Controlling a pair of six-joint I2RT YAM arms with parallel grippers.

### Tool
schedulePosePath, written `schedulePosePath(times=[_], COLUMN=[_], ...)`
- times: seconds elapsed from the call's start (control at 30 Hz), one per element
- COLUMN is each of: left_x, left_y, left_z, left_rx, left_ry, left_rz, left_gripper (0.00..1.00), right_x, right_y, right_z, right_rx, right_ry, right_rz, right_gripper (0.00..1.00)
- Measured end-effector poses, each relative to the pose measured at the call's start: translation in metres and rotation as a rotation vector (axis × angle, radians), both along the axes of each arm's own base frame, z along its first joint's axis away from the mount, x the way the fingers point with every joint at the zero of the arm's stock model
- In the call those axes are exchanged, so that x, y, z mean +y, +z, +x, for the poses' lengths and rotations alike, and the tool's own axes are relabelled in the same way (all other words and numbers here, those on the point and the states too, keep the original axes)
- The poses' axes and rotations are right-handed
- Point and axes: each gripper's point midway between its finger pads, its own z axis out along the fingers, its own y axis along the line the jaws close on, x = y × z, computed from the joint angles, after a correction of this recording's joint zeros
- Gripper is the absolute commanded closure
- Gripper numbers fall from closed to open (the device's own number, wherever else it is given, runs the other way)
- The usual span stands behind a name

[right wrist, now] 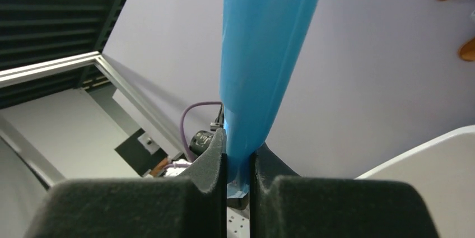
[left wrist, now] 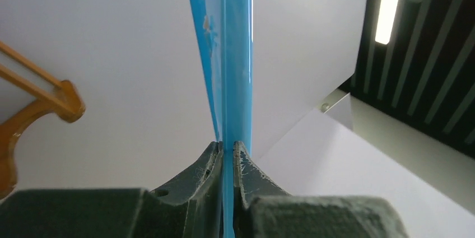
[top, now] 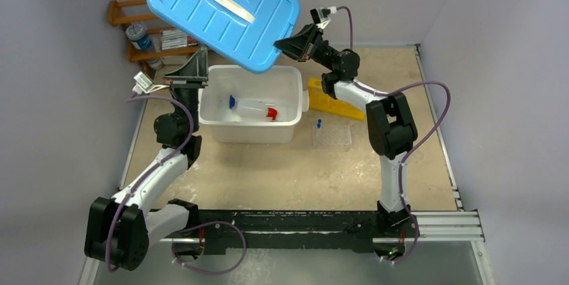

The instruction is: Organize the chemistry lab equipment

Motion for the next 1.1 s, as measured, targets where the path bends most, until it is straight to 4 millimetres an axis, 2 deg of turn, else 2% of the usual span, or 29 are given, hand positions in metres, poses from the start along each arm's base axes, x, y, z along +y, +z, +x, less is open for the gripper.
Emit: schedulePosePath(times=[0.07,0.1,0.2,0.27,0.33,0.43,0.53,0.63,0.7,0.77,0.83,0.97,1.1], left_x=[-0.003,-0.005,-0.014,-0.02,-0.021,-0.013,0.0,0.014,0.021,0.024,0.024,0.02,0.018], left_y=[-0.008,-0.012,-0.024,-0.027,-0.029,-0.03,-0.032,-0.032,-0.023,-0.02,-0.023,-0.048,-0.075], left_z=[-0.002,-0.003,-0.005,-0.011,-0.022,-0.036,-0.051,-0.062,-0.064,-0.061,-0.053,-0.027,0.006], left_rx=[0.024,0.037,0.085,0.103,0.121,0.152,0.196,0.237,0.251,0.271,0.3,0.411,0.561], left_ry=[-0.003,-0.007,-0.022,-0.032,-0.019,0.035,0.101,0.165,0.202,0.229,0.241,0.241,0.248], left_rz=[0.041,0.06,0.137,0.189,0.255,0.336,0.396,0.432,0.451,0.474,0.496,0.548,0.595], left_gripper=[1.0,0.97,0.74,0.63,0.59,0.58,0.58,0.58,0.57,0.57,0.57,0.57,0.57], right_x=[-0.001,0.0,0.003,0.005,0.005,0.0,-0.016,-0.036,-0.049,-0.054,-0.054,-0.05,-0.047], right_y=[-0.005,-0.008,-0.027,-0.045,-0.068,-0.091,-0.088,-0.071,-0.059,-0.056,-0.065,-0.104,-0.145], right_z=[0.0,0.001,0.009,0.011,0.013,0.01,0.002,-0.01,-0.019,-0.03,-0.038,-0.045,-0.041], right_rx=[0.033,0.056,0.144,0.193,0.258,0.303,0.278,0.204,0.145,0.111,0.11,0.21,0.401], right_ry=[0.024,0.038,0.068,0.081,0.095,0.111,0.116,0.118,0.111,0.116,0.132,0.183,0.234], right_rz=[0.007,0.01,0.004,-0.026,-0.077,-0.138,-0.179,-0.213,-0.225,-0.242,-0.264,-0.314,-0.334], right_gripper=[1.0,1.0,1.0,1.0,1.0,1.0,1.0,1.0,1.0,1.0,1.0,1.0,1.0])
